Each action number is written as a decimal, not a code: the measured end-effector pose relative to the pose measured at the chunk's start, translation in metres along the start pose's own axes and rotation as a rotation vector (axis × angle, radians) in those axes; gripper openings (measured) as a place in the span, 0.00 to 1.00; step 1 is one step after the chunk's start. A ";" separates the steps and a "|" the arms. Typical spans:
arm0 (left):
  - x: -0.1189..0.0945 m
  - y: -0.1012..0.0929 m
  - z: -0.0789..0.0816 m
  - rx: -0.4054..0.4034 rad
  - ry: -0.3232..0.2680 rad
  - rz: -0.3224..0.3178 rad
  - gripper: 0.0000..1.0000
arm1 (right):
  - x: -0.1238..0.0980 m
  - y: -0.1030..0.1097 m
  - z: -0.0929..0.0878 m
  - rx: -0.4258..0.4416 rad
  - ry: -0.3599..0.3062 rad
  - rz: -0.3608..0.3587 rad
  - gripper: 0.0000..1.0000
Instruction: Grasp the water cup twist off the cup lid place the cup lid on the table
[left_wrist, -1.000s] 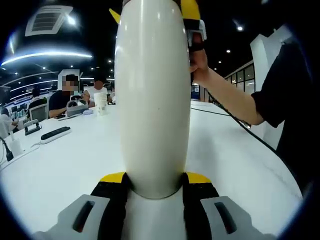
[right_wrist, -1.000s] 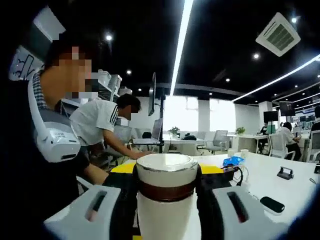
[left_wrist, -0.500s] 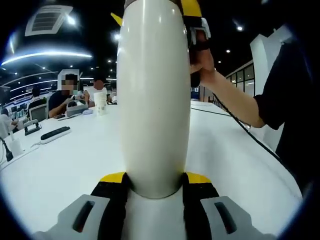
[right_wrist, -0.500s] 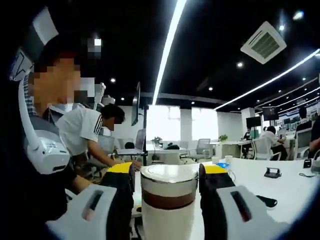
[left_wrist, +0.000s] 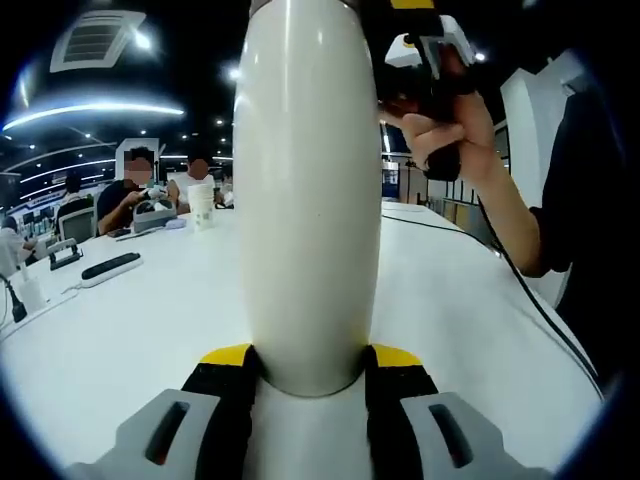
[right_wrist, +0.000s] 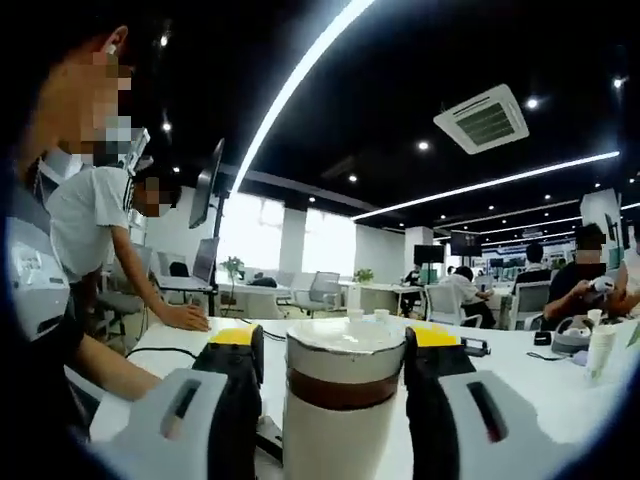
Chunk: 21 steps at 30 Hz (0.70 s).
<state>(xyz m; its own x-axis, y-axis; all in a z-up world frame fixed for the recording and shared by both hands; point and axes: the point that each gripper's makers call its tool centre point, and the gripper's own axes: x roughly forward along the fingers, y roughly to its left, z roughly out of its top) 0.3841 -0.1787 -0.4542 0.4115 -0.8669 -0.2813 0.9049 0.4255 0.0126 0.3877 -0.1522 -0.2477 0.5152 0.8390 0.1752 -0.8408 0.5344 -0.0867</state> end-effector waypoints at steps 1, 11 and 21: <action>0.000 0.000 0.000 0.000 0.000 0.000 0.45 | -0.001 -0.003 -0.001 0.007 0.001 -0.003 0.50; 0.000 0.001 0.000 -0.001 0.001 0.000 0.45 | 0.003 0.002 -0.002 0.048 -0.011 0.161 0.48; 0.000 0.001 0.000 -0.002 0.001 -0.001 0.45 | -0.002 0.011 -0.002 0.104 0.011 0.518 0.48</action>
<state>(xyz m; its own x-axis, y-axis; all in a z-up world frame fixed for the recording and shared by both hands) 0.3849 -0.1783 -0.4544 0.4103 -0.8671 -0.2824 0.9052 0.4249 0.0106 0.3779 -0.1473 -0.2512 0.0290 0.9918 0.1246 -0.9974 0.0369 -0.0614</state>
